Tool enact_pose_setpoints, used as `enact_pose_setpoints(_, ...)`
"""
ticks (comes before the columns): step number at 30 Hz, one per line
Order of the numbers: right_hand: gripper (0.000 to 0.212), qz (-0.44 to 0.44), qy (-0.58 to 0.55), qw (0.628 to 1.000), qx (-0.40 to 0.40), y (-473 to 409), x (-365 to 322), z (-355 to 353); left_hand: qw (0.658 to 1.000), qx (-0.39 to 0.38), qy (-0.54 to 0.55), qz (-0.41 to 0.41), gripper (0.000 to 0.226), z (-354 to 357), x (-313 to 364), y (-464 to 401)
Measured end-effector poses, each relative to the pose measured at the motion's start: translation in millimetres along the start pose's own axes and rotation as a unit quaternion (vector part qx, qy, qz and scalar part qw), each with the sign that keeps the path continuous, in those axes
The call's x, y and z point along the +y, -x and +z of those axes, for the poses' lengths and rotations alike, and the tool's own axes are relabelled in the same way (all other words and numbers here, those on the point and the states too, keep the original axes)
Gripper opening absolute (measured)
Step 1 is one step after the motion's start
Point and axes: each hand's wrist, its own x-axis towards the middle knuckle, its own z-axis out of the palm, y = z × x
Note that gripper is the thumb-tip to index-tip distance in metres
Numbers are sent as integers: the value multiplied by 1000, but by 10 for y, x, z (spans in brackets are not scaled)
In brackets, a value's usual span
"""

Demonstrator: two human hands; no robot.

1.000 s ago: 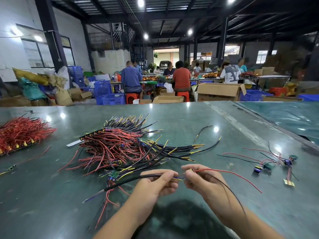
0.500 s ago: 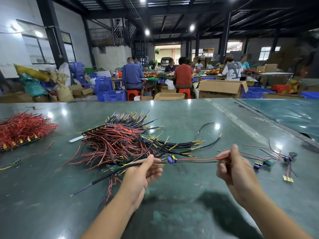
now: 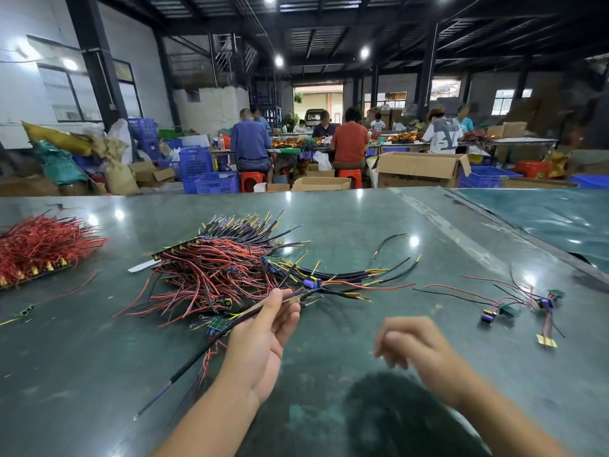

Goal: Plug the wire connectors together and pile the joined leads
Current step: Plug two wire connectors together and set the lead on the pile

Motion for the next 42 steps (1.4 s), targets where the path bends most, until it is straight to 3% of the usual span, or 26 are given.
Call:
enact_pose_setpoints(2, 20, 10, 117, 993, -26, 3, -10, 135, 1000, -23, 0, -13, 21, 45, -29, 56)
enact_pose_setpoints(3, 20, 18, 106, 994, -12, -5, -39, 204, 999, -39, -8, -20, 21, 66, -46, 88)
enact_pose_setpoints(6, 39, 55, -81, 993, 68, -73, -144, 323, 994, -85, -56, -34, 19, 110, -109, 163)
enact_pose_setpoints(10, 32, 73, -216, 967, 113, -101, -219, 313, 987, -117, -108, -31, 18, 106, -174, 196)
enact_pose_setpoints(20, 31, 80, -219, 965, 117, -87, -282, 371, 981, -111, -159, 2, 14, 54, -216, 166)
enact_pose_setpoints(24, 40, 135, -303, 921, 203, -134, -216, 282, 979, -104, -170, 30, 14, 39, -200, 139)
enact_pose_setpoints(32, 47, 127, -353, 894, 244, -141, -194, 254, 964, -134, -226, 49, 6, 59, -185, 176)
enact_pose_setpoints(36, 43, 179, -427, 838, 289, -174, -166, 208, 944, -176, -275, 55, 20, 65, -176, 205)
enact_pose_setpoints(42, 41, 164, -266, 878, 362, -199, -77, 210, 937, -199, -283, 37, 11, 34, -161, 210)
